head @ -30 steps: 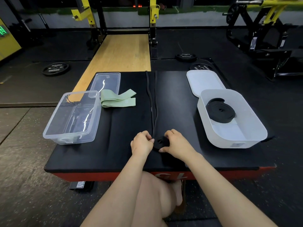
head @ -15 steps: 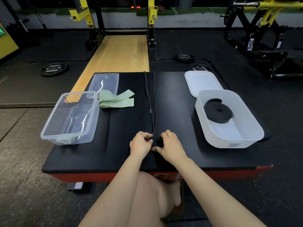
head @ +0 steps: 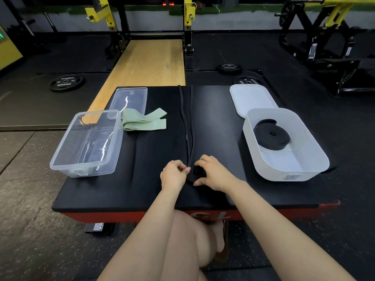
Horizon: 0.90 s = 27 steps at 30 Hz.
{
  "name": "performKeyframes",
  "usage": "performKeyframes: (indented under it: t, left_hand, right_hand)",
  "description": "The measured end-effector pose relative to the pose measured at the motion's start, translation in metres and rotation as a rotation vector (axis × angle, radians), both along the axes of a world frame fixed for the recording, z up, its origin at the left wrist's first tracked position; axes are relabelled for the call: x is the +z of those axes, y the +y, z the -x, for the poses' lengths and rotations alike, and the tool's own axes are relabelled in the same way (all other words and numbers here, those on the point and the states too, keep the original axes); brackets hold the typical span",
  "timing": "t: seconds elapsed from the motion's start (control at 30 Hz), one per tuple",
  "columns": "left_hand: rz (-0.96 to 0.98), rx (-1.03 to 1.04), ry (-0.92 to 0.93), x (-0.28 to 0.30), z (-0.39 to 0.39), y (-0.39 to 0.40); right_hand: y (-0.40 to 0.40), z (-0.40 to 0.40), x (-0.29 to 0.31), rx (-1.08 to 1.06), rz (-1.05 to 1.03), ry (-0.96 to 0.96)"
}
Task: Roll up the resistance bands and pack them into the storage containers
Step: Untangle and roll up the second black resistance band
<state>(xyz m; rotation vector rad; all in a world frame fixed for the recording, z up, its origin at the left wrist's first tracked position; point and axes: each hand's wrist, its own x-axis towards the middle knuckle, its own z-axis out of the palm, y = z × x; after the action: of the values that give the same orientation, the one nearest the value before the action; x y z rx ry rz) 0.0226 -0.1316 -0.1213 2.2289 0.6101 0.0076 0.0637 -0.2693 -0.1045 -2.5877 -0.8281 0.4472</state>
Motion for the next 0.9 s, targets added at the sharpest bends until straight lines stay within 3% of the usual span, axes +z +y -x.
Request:
performKeyframes:
  t: [0.33, 0.63, 0.9]
  left_hand:
    - [0.049, 0.087, 0.016, -0.001, -0.005, -0.004]
    - [0.027, 0.080, 0.022, -0.003, -0.008, -0.005]
    - [0.055, 0.023, -0.062, -0.007, -0.001, -0.001]
  right_hand:
    - [-0.006, -0.007, 0.001, 0.063, -0.024, 0.006]
    - [0.001, 0.024, -0.011, -0.266, -0.033, -0.123]
    - [0.016, 0.026, -0.016, -0.283, -0.052, -0.195]
